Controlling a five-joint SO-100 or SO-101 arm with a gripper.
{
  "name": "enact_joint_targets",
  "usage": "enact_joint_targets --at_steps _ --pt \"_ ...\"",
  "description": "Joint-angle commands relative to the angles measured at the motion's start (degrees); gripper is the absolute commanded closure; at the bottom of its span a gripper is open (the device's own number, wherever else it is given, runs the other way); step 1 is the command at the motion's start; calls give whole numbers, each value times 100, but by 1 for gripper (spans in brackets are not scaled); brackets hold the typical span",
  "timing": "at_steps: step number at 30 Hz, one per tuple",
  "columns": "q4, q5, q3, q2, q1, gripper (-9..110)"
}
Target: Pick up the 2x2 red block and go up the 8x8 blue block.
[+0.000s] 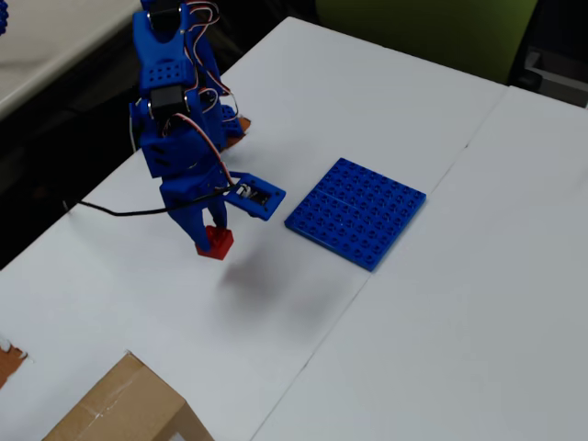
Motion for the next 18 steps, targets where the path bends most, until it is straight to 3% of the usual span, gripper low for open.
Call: enact_joint_targets --at_steps 1,16,18 --pt "264 9 -237 606 -369 101" --pt "510 105 -255 1635 -2083 100" --pt "949 97 -844 1397 -2303 100"
